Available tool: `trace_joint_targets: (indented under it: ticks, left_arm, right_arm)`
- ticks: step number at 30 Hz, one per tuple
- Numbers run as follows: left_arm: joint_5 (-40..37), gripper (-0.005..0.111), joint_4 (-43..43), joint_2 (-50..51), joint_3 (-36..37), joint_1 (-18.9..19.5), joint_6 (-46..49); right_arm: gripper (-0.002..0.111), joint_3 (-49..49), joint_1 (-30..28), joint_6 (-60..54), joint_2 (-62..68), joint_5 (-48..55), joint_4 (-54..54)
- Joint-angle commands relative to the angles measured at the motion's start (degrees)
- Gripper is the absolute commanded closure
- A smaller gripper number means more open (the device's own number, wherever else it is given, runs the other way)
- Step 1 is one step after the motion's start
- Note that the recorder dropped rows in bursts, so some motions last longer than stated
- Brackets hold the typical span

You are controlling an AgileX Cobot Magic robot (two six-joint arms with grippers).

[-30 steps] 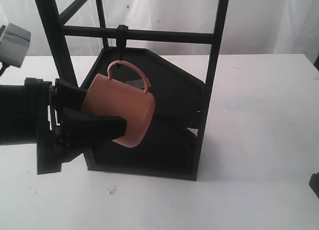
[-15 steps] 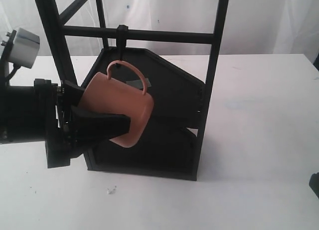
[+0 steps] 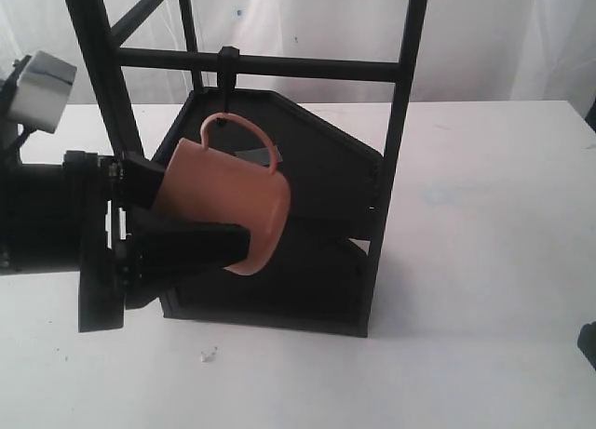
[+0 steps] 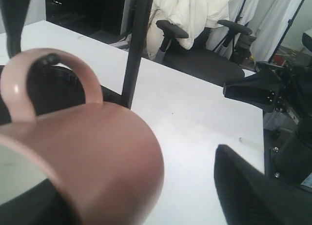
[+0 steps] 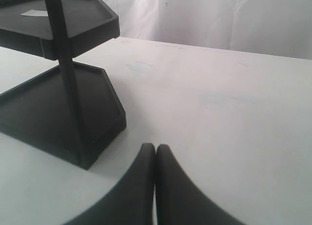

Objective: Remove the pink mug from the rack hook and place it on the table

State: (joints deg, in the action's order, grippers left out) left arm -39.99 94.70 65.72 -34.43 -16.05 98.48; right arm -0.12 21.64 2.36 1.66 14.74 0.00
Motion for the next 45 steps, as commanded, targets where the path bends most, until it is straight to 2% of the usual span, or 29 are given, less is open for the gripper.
trace_joint_targets:
  ticks: [1, 4, 7, 22, 27, 31, 45]
  left_arm:
    - [2.89, 0.039, 0.18, 0.0, -0.27, -3.94, 1.2]
    - [7.94, 0.039, 0.81, 0.0, -0.27, -7.04, 2.92]
    - [10.13, 0.039, 2.57, 0.0, -0.27, -8.07, 3.91]
    - [11.54, 0.039, 4.24, 0.0, -0.27, -8.04, 5.47]
    - [6.65, 0.039, 4.41, 0.14, -0.27, -8.04, 5.22]
    - [10.32, 0.039, 5.25, 1.5, -0.27, -8.04, 5.45]
    - [10.4, 0.039, 5.25, 4.51, -0.39, -8.04, 8.23]
  right_arm:
    - [0.108, 0.12, -0.49, 0.05, -0.18, -0.53, 0.0]
    - [0.108, 0.12, -0.49, 0.05, -0.18, -0.53, 0.0]
    - [0.108, 0.12, -0.49, 0.05, -0.18, -0.53, 0.0]
    - [0.108, 0.12, -0.49, 0.05, -0.18, -0.53, 0.0]
    - [0.108, 0.12, -0.49, 0.05, -0.18, -0.53, 0.0]
    - [0.108, 0.12, -0.49, 0.05, -0.18, -0.53, 0.0]
    - [0.108, 0.12, -0.49, 0.05, -0.18, -0.53, 0.0]
